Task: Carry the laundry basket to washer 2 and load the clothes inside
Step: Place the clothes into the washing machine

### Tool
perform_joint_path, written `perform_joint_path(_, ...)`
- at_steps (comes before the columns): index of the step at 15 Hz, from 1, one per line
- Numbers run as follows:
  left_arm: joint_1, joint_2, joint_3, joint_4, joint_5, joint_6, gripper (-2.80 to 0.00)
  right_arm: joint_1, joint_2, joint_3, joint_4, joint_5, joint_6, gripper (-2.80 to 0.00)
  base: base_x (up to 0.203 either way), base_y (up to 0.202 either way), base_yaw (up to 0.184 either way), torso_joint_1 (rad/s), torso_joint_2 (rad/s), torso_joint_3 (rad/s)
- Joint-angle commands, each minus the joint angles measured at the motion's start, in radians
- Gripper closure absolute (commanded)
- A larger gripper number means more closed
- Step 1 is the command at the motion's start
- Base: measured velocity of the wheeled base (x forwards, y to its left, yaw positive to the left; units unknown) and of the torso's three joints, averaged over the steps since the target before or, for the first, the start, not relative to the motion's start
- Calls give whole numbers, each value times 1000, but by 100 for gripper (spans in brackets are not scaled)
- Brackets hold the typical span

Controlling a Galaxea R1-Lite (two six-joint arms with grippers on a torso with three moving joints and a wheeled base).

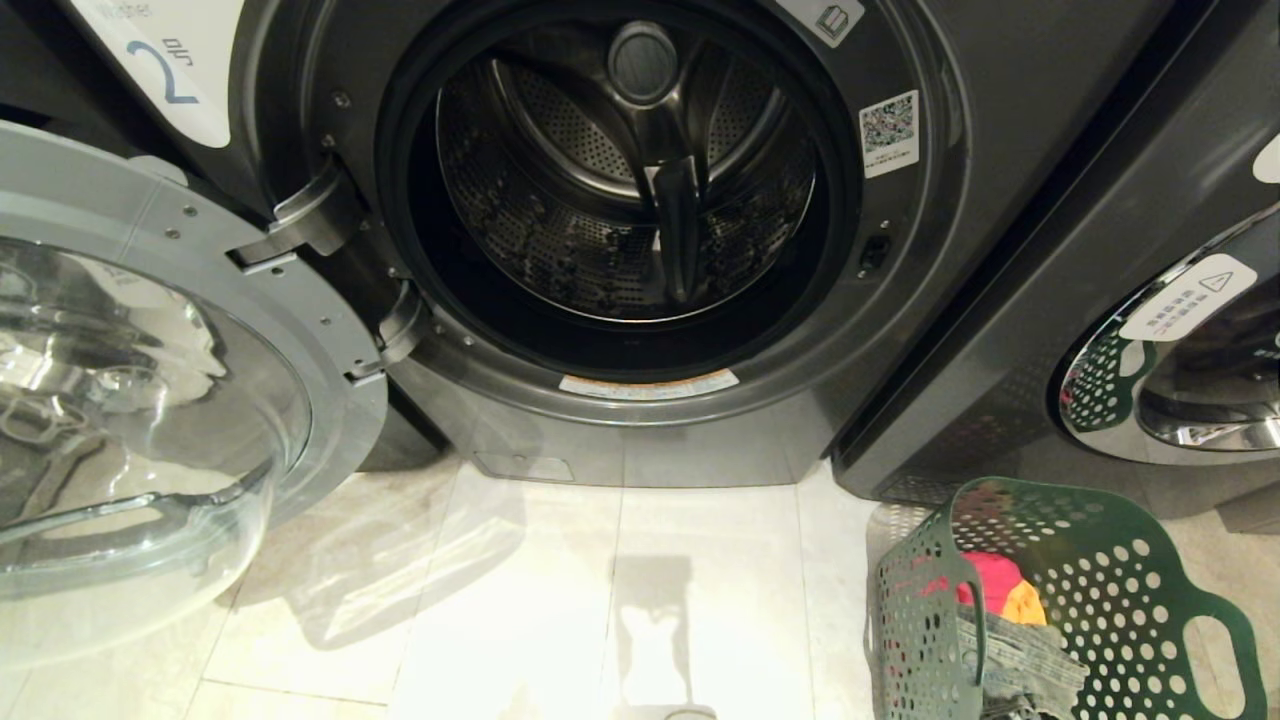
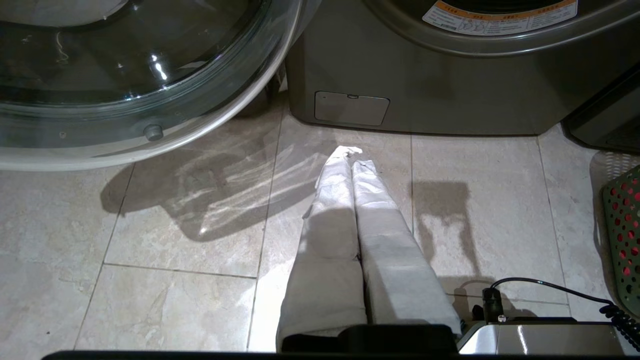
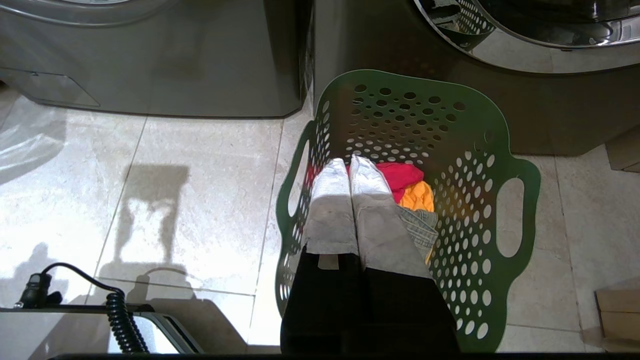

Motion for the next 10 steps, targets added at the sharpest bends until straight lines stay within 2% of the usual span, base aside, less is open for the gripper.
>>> perform_joint_path(1,0,-1,11,-1,0,1,0,0,-1,0,0,-1,-1,0,0,0,0,0,0,0)
perform_joint_path(10,0,-2,11,0,0,1,0,0,-1,0,0,1,-1,0,0,0,0,0,0,0)
